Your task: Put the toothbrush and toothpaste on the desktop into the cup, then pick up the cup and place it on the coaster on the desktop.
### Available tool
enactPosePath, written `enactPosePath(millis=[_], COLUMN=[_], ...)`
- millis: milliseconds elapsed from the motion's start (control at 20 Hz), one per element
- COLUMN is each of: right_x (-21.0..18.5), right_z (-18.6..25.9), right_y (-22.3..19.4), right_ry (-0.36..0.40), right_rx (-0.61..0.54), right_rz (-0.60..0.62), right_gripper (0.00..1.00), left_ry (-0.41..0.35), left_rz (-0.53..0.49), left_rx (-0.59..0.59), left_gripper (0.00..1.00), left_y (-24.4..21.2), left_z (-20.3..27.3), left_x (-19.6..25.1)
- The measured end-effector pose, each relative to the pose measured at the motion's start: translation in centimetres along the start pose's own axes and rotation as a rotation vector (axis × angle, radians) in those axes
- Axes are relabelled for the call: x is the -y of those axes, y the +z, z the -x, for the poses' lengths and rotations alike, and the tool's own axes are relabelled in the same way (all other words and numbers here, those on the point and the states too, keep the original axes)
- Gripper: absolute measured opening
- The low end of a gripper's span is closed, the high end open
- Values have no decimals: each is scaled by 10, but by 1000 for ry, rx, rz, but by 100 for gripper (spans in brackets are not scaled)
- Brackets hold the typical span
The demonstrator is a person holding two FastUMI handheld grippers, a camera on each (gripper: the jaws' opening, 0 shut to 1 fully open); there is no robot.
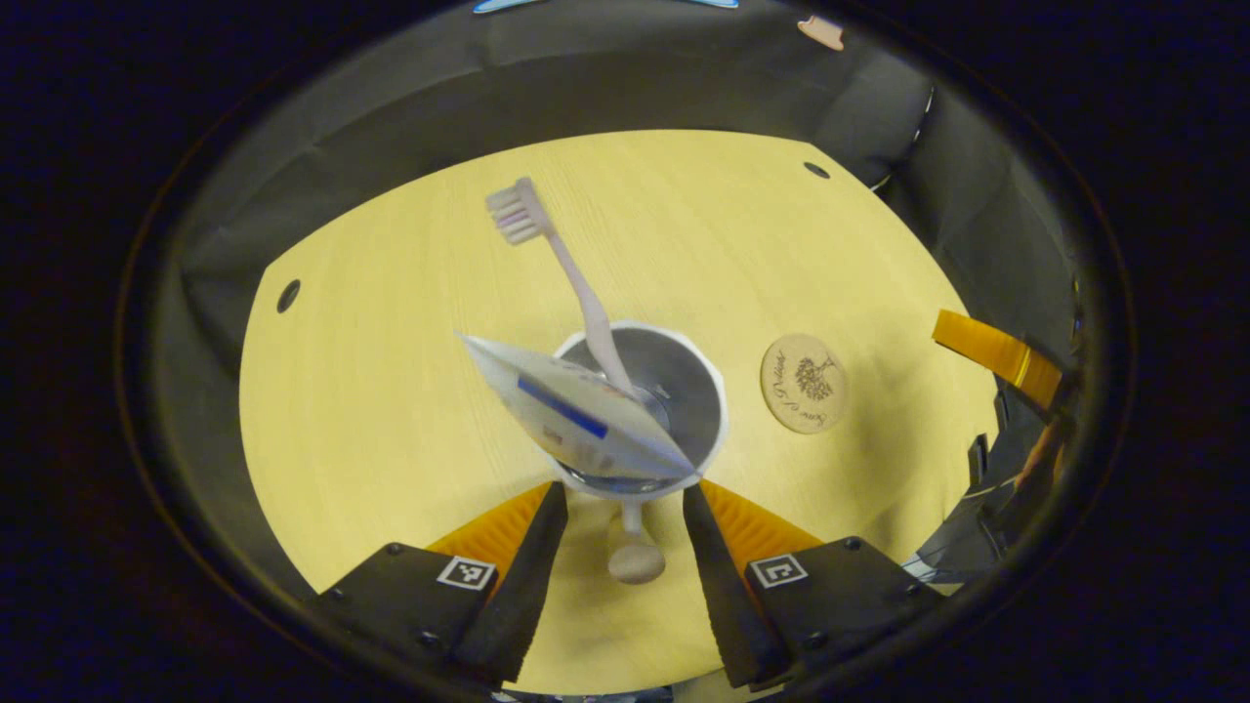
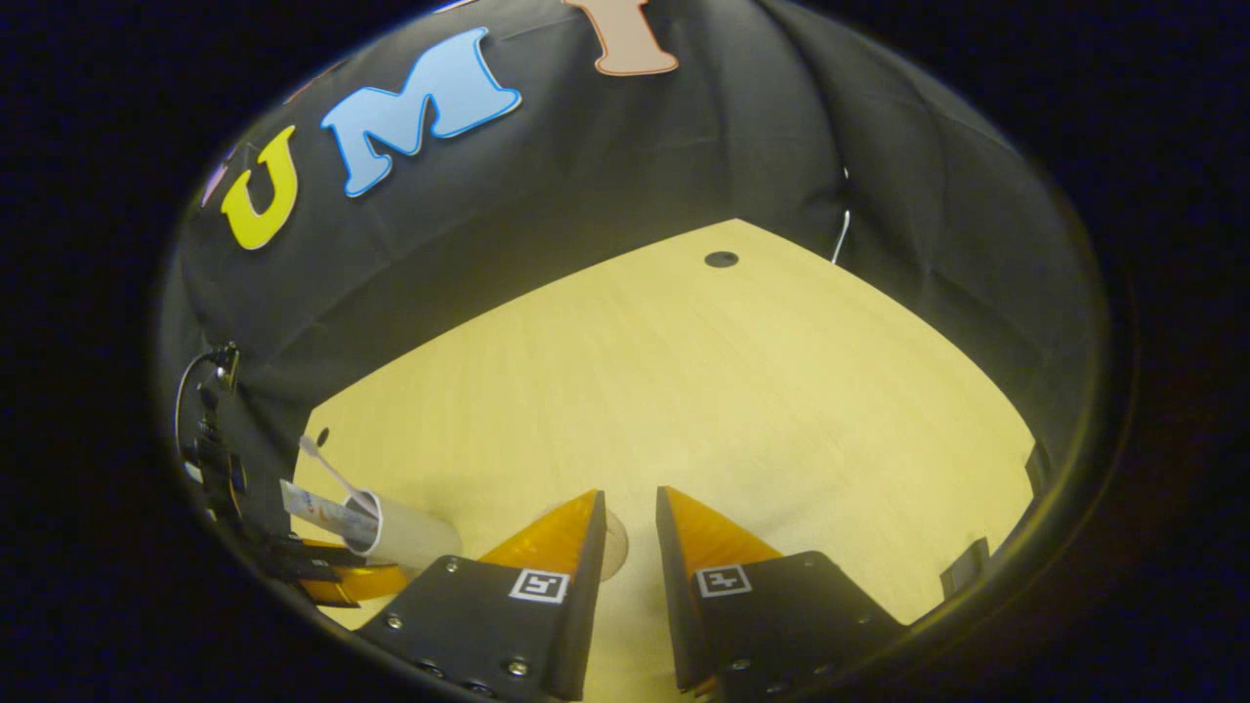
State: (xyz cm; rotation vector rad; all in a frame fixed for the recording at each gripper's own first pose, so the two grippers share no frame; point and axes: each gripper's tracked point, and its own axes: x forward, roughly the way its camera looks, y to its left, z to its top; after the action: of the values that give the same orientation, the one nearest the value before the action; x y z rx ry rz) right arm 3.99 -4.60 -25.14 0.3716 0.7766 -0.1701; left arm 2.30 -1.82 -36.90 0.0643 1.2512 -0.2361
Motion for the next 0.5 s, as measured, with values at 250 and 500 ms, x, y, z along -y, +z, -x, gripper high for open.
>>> enactPosePath(millis=[250,500], right_x=[19,28], right_z=[-10,-19], right_y=[-6,-7], right_ry=[-13,-10], right_rx=[-43,-67], right_rz=[-17,-21], right_gripper=[33,33], left_ry=[20,22], left_rz=[11,15], left_rx=[-72,-98], left_gripper=[73,37], left_y=[-2,-4], left_z=[-11,-21], left_x=[-2,0])
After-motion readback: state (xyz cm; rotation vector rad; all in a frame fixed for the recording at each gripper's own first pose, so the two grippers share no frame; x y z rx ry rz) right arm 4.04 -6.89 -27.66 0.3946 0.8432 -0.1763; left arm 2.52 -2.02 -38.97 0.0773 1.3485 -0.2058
